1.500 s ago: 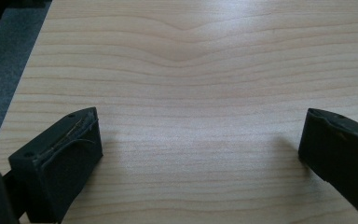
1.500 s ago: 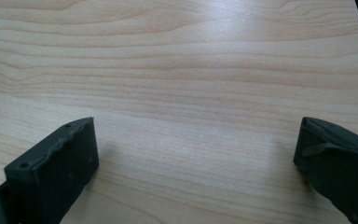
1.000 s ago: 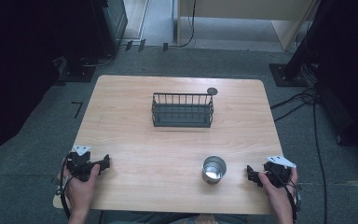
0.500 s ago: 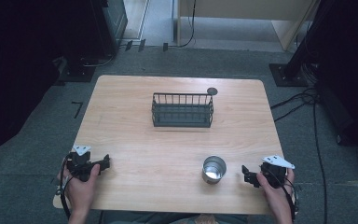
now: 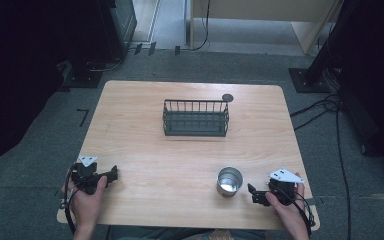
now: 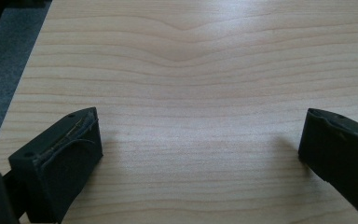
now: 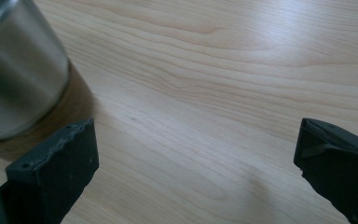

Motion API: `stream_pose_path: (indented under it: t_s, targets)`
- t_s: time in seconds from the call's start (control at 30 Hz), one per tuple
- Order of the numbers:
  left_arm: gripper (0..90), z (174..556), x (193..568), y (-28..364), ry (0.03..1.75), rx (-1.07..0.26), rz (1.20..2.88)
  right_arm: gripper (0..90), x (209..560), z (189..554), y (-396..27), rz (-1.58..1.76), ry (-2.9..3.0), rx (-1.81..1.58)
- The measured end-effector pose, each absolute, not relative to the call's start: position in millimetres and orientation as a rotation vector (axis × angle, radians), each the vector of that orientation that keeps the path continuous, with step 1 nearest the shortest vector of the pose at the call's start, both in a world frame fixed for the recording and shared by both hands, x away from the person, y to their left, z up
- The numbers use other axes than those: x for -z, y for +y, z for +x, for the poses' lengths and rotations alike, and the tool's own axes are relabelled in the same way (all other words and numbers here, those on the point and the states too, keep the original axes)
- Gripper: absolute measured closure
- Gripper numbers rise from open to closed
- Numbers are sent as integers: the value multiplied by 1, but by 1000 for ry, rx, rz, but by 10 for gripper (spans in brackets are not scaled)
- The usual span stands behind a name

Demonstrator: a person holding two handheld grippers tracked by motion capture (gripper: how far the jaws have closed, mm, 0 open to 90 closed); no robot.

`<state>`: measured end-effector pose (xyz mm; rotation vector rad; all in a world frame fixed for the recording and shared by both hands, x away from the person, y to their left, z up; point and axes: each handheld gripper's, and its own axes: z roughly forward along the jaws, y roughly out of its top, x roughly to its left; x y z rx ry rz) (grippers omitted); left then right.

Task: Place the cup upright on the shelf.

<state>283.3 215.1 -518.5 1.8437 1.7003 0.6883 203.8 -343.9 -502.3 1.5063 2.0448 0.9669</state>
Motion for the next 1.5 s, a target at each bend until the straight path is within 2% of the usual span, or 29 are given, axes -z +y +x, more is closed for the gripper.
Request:
stream_pose_path:
  t_s: [0.83,1.5]
  targets:
    - [0,283,518,215,1700,-688,1843,0,491,195,-311,1269,2230,-1140]
    - [0,283,518,215,1700,-688,1844,1,487,215,-276,1230,2267,-1159]
